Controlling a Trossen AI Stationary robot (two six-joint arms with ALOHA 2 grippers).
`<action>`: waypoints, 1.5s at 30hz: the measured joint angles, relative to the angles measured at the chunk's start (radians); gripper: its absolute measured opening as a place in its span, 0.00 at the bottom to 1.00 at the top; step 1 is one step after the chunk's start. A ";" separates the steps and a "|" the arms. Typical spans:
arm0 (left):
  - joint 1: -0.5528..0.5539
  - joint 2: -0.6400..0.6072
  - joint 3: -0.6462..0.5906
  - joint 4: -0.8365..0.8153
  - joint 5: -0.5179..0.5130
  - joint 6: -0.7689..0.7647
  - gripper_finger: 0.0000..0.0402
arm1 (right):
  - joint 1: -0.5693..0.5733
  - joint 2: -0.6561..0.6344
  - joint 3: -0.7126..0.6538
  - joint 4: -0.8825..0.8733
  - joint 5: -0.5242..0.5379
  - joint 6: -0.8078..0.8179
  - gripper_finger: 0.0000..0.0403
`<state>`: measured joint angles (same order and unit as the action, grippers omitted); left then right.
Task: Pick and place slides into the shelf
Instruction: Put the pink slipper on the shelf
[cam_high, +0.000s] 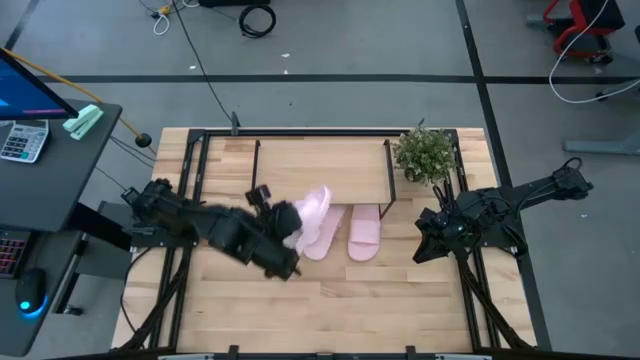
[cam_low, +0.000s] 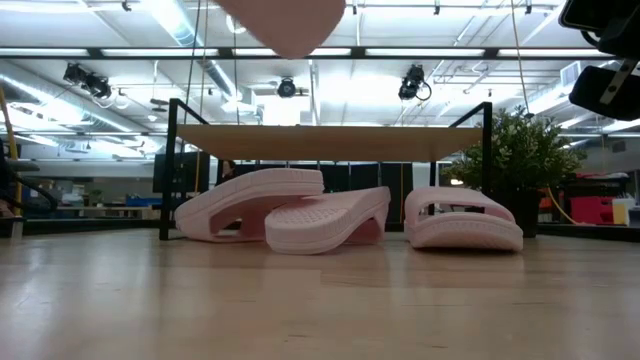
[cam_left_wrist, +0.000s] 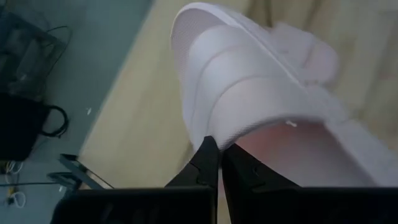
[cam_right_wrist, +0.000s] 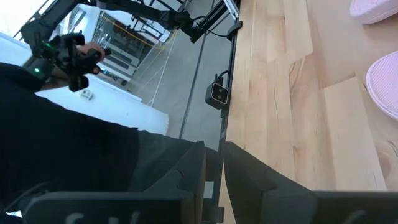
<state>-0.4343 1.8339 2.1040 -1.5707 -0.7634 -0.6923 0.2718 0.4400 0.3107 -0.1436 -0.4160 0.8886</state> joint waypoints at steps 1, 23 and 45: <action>0.024 0.000 0.010 0.000 0.000 0.012 0.02 | 0.000 0.000 0.000 0.000 0.000 0.000 0.16; 0.503 0.007 0.246 0.000 0.035 0.424 0.02 | 0.000 0.000 0.000 0.001 0.017 0.004 0.16; 0.682 0.085 -0.029 0.000 0.079 0.562 0.02 | 0.000 0.000 0.000 0.002 0.022 0.062 0.16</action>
<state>0.2476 1.9190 2.0748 -1.5706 -0.6844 -0.1303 0.2718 0.4397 0.3107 -0.1421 -0.3939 0.9511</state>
